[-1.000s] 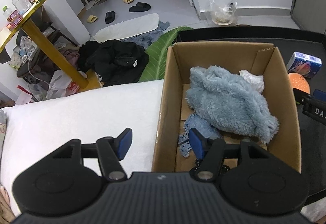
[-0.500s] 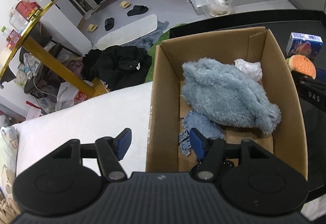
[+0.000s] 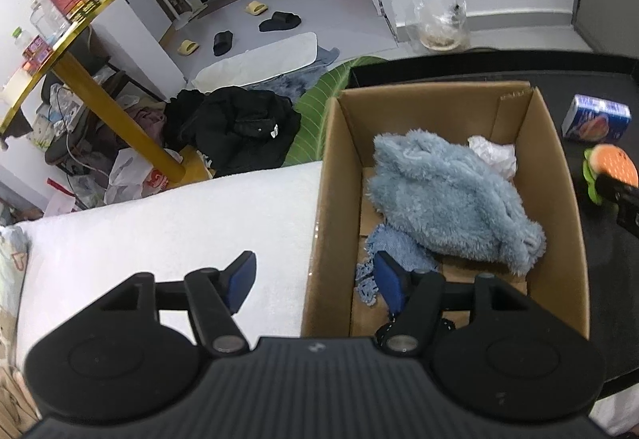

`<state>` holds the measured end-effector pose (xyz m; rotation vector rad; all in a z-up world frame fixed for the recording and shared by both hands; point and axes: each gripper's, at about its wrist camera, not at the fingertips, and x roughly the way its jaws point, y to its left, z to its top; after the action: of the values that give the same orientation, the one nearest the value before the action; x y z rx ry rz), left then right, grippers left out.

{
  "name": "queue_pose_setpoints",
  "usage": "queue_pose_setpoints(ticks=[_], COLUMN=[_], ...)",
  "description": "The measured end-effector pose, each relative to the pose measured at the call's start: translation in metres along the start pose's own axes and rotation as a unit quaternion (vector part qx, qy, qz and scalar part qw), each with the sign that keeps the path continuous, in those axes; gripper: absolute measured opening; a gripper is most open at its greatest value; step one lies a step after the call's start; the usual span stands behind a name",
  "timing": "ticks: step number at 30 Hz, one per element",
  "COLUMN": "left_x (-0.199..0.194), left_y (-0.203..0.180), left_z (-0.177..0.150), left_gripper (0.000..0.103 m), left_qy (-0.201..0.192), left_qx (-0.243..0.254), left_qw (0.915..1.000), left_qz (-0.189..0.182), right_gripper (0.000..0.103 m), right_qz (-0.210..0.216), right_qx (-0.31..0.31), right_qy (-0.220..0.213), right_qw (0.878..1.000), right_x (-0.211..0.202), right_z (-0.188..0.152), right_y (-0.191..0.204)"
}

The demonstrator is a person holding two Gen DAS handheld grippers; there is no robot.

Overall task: Organize soft objects
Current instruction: 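Carry the burger plush with the right gripper into the box and release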

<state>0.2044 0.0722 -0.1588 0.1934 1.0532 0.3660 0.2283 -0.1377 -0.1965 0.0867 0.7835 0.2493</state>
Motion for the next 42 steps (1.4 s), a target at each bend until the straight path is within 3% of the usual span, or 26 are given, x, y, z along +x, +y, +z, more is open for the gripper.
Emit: queue_pose_setpoints(ticks=[15, 28, 33, 38, 42], left_x=[-0.019, -0.006, 0.002, 0.011, 0.01], left_y=[0.018, 0.031, 0.037, 0.042, 0.044], left_z=[-0.009, -0.019, -0.022, -0.025, -0.027], left_gripper=[0.063, 0.06, 0.046, 0.018, 0.011], left_qy=[0.001, 0.033, 0.046, 0.066, 0.064], left_qx=[-0.032, -0.058, -0.074, -0.093, -0.097], left_qw=[0.9985, 0.9946, 0.991, 0.9866, 0.9865], left_qz=[-0.044, -0.08, -0.101, -0.117, -0.115], right_gripper=[0.038, 0.038, 0.038, 0.038, 0.038], right_qz=[0.039, 0.093, 0.097, 0.095, 0.092], right_qx=[-0.039, -0.088, -0.1, -0.114, -0.129], right_qy=[-0.024, -0.009, -0.003, 0.003, 0.015], right_qw=[0.998, 0.992, 0.99, 0.989, 0.987], right_x=[-0.055, -0.078, -0.082, -0.083, -0.081], right_z=[0.026, 0.029, 0.024, 0.019, 0.015], right_y=[0.022, 0.078, 0.094, 0.105, 0.114])
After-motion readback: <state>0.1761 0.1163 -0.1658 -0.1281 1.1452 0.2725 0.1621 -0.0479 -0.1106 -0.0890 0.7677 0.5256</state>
